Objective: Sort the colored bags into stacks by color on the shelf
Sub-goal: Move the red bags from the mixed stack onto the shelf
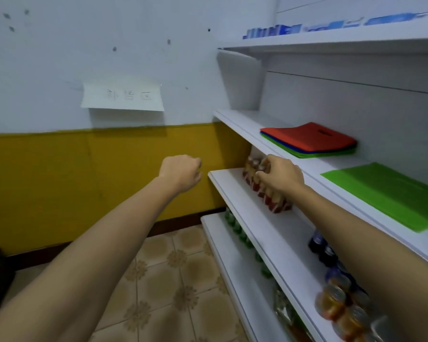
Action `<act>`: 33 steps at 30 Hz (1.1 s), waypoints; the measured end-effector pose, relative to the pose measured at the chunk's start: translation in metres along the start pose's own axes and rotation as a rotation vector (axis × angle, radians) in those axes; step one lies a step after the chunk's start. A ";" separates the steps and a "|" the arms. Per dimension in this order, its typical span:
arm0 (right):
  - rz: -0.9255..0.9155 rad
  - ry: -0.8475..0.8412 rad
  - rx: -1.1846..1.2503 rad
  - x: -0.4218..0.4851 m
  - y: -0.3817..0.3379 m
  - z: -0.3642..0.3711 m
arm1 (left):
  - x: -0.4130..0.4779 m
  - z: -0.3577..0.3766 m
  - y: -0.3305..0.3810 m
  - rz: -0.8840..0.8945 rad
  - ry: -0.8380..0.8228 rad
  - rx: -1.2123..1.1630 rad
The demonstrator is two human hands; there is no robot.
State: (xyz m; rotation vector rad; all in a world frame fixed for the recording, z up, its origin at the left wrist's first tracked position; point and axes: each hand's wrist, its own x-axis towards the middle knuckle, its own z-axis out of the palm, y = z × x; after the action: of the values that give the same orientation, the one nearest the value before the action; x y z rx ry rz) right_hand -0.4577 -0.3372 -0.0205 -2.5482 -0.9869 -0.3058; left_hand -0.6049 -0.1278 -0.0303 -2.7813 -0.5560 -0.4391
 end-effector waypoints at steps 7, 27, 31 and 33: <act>-0.085 0.031 0.070 0.116 -0.025 0.027 | 0.082 0.023 -0.044 -0.049 -0.033 0.064; 0.450 0.180 -0.009 0.248 0.135 0.018 | 0.363 0.090 0.060 0.270 0.085 -0.170; 0.637 0.302 -0.040 0.247 0.175 0.022 | 0.418 0.113 0.096 0.403 0.093 -0.253; 0.753 0.352 -0.044 0.252 0.190 0.022 | 0.446 0.127 0.109 0.454 0.091 -0.314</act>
State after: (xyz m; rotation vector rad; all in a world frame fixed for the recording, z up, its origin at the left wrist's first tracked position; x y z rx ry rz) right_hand -0.1433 -0.3061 -0.0089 -2.5634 0.1254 -0.5193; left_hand -0.1371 -0.0381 -0.0151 -3.0329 0.1862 -0.5833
